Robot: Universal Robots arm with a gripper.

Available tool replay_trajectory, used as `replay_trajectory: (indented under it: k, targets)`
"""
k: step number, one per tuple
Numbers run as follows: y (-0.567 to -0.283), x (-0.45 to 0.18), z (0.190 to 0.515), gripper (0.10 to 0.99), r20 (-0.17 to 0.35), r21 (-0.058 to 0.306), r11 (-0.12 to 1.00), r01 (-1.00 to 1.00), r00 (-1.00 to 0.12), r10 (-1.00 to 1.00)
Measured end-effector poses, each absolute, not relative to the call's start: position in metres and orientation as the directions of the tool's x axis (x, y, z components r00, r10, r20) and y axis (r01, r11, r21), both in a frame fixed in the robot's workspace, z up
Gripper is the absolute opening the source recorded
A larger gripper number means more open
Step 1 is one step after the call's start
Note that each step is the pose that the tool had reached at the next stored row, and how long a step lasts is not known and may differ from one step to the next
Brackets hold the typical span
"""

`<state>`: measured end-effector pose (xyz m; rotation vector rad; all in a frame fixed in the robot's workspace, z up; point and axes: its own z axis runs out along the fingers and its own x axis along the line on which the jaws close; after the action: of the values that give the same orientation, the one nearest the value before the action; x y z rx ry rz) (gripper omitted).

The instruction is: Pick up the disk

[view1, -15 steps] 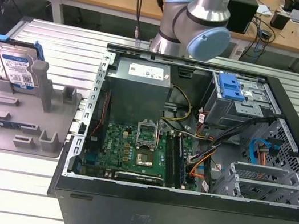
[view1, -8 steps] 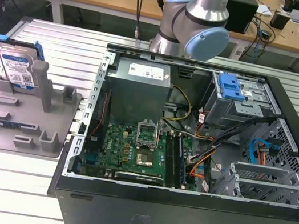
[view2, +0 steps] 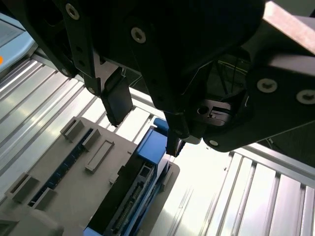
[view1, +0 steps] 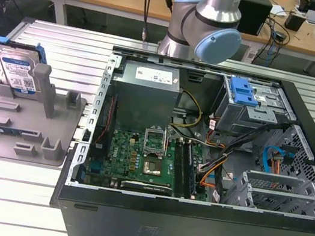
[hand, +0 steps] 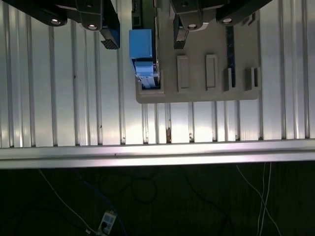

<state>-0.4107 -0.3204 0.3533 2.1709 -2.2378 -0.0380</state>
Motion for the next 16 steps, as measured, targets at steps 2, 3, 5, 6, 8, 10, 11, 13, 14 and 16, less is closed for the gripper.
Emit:
replay_trajectory:
  k: [2,3,5,6,8,10,11,13,14,16]
  targets:
    - [-0.320,-0.410,0.351,0.557,0.000,0.034,0.030,-0.999,-0.030,-1.000]
    - [-0.320,-0.410,0.350,0.557,0.000,0.034,0.030,-0.999,-0.030,-1.000]
    - [-0.321,-0.408,0.349,0.557,0.000,0.034,0.030,-0.999,-0.030,-1.000]
    - [-0.320,-0.408,0.349,0.557,0.000,0.034,0.030,-0.999,-0.030,-1.000]
    - [-0.320,-0.407,0.347,0.557,0.000,0.034,0.030,-0.999,-0.030,-1.000]
    - [-0.320,-0.406,0.344,0.557,0.000,0.034,0.030,-0.999,-0.030,-1.000]
    - [-0.320,-0.406,0.343,0.557,0.000,0.034,0.030,-0.999,-0.030,-1.000]
    - [-0.320,-0.406,0.339,0.557,0.000,0.034,0.030,-0.999,-0.030,-1.000]
    - [-0.320,-0.406,0.338,0.557,0.000,0.034,0.030,-0.999,-0.030,-1.000]
    - [-0.321,-0.406,0.333,0.557,0.000,0.034,0.030,-0.999,-0.030,-1.000]
